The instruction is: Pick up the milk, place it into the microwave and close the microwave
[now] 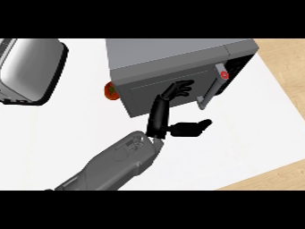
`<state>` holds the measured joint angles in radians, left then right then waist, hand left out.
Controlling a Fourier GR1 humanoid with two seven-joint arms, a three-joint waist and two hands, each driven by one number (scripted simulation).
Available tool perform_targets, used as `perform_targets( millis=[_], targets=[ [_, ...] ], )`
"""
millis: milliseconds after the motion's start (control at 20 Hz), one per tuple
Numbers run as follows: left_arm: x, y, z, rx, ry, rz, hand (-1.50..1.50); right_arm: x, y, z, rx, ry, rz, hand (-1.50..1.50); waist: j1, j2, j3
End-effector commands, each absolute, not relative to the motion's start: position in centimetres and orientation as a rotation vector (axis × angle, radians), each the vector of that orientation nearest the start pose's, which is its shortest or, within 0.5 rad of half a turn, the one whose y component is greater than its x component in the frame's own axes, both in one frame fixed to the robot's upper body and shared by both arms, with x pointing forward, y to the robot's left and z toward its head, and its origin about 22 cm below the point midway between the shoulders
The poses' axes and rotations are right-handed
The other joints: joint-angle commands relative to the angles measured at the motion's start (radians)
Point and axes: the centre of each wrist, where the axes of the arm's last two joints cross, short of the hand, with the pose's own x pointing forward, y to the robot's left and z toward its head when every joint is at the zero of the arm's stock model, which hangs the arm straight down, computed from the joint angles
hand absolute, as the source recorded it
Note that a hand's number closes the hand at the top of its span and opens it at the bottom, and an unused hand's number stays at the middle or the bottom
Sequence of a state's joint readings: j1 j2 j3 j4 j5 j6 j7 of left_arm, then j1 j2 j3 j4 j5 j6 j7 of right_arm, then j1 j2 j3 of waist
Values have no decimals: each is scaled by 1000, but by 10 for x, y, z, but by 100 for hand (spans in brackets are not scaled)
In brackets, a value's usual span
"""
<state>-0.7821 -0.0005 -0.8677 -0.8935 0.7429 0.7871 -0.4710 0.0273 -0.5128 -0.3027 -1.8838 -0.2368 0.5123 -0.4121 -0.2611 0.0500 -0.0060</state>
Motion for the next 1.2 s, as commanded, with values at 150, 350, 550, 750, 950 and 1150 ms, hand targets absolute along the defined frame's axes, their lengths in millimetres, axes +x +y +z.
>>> perform_targets(
  millis=[150, 350, 550, 750, 950, 1150],
  targets=[
    [330, 7, 33, -35, -1794, -9, -150, 221, -377, 182, -133, -2265, 770, 150, -10, 18, -1],
    [334, 7, 36, -35, -1796, 12, -150, 227, -376, 187, -155, -2282, 778, 150, 6, 30, 1],
    [334, 7, 34, -45, -1798, 27, -150, 232, -378, 191, -187, -2289, 766, 150, 12, 36, 2],
    [334, 7, 31, -37, -1800, 17, -150, 235, -377, 194, -185, -2298, 781, 150, 5, 39, 3],
    [337, 7, 32, -38, -1809, 23, -150, 240, -377, 198, -191, -2308, 775, 150, 10, 42, 3],
    [337, 5, 35, -55, -1825, 26, -150, 244, -376, 199, -202, -2298, 788, 150, 8, 48, 4]
  ],
)
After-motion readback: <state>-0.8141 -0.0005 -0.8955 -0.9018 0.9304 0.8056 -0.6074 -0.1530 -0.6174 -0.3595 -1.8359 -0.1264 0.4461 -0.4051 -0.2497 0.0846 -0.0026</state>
